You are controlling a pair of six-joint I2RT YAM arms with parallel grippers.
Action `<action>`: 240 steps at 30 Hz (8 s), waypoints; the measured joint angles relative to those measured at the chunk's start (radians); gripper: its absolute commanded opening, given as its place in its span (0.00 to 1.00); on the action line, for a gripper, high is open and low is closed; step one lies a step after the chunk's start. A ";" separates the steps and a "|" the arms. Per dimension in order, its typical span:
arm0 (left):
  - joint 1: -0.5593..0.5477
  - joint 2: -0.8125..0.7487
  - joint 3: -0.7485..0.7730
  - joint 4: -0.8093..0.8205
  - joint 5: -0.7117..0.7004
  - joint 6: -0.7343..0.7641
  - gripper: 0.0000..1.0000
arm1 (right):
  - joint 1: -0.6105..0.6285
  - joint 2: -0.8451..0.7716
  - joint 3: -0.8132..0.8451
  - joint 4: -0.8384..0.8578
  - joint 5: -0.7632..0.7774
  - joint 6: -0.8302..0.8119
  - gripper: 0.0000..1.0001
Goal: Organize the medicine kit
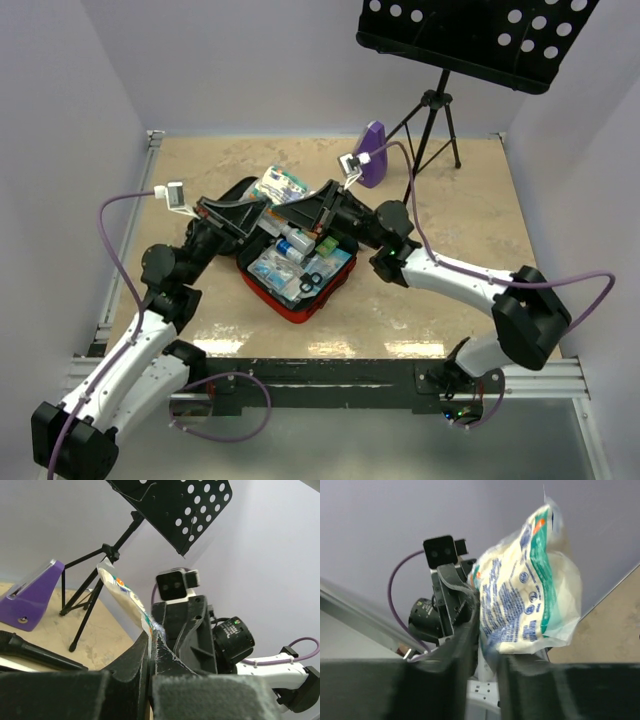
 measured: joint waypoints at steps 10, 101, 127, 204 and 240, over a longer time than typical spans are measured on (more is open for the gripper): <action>0.000 -0.055 -0.051 -0.033 -0.004 0.011 0.00 | -0.042 -0.059 0.000 -0.013 0.032 -0.043 0.28; -0.058 0.200 0.325 -0.507 0.774 0.704 0.00 | 0.045 -0.287 0.392 -1.436 -0.099 -1.081 0.45; -0.059 -0.050 0.016 0.043 0.027 0.063 0.00 | 0.036 -0.542 -0.004 -0.726 0.279 -0.660 0.59; 0.266 0.013 -0.405 -0.443 -0.503 -0.267 1.00 | 0.037 -0.599 -0.077 -0.632 0.261 -0.694 0.00; 0.348 0.241 -0.245 0.451 0.200 0.260 1.00 | 0.036 -0.543 -0.092 -0.647 0.252 -0.721 0.00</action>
